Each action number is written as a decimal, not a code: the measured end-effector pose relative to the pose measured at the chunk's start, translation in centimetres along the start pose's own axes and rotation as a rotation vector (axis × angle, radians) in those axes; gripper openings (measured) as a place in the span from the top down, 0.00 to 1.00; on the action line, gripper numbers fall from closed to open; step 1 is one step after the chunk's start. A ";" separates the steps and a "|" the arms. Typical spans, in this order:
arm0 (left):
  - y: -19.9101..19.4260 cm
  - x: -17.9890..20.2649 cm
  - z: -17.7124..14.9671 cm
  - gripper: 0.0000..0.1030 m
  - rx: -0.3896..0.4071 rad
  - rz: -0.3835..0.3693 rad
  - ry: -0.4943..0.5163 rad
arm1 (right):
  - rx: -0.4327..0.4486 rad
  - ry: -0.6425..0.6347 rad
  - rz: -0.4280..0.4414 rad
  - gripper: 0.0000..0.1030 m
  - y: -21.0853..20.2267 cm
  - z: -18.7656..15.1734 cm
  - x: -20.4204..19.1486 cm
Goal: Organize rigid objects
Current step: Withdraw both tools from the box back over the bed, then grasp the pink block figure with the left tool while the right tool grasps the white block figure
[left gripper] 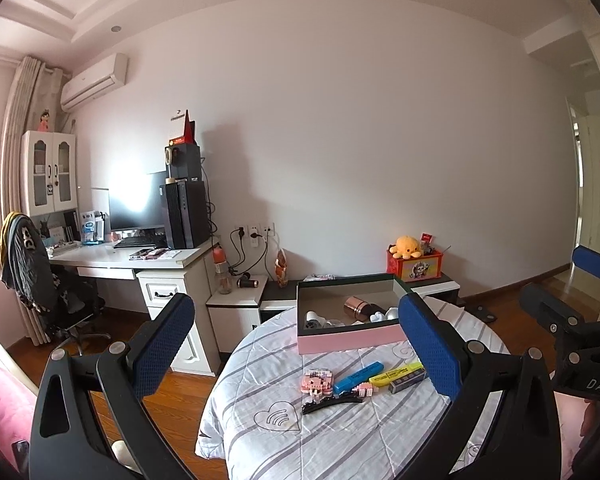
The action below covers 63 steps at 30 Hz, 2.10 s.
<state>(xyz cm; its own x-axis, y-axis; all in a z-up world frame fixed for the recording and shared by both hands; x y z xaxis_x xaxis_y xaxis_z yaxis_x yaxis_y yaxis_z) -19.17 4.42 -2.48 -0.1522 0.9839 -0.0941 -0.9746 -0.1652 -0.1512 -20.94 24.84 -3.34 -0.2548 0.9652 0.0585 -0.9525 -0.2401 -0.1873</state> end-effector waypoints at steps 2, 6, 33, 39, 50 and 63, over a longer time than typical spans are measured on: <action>0.1 0.0 -0.1 0.00 -0.004 0.001 0.002 | -0.001 0.002 -0.001 0.00 0.0 -0.1 0.1; 0.5 -0.2 -0.5 0.00 -0.015 0.003 0.003 | -0.009 0.009 -0.007 0.00 0.1 -0.4 0.4; 17.5 2.2 -13.8 0.00 -0.446 -0.040 0.078 | -0.331 0.122 -0.025 0.00 13.8 -11.2 6.0; 21.6 3.6 -16.1 0.00 -0.525 -0.051 0.107 | -0.390 0.139 -0.027 0.00 17.3 -13.1 7.4; 26.4 5.0 -18.5 0.00 -0.604 -0.065 0.144 | -0.462 0.170 -0.029 0.00 22.4 -15.7 9.6; 27.7 6.6 -19.4 0.39 -0.675 -0.191 0.147 | -0.529 0.168 0.003 0.00 24.7 -16.2 9.4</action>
<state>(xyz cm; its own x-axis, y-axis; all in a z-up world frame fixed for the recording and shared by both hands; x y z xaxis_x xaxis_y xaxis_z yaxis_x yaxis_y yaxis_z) -43.93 5.01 -26.42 0.0814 0.9882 -0.1296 -0.6607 -0.0439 -0.7494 -44.12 29.65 -23.28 -0.1859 0.9782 -0.0923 -0.7272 -0.2001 -0.6566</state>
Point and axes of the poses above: each gripper's, at about its wrist camera, not at the fingertips, and y roughly the way its jaws point, x to its right, z to its top, the point moved 5 cm from there along y, roughly the way its jaws point, and after that the axes turned 8 degrees about z, right-handed, at the moved point
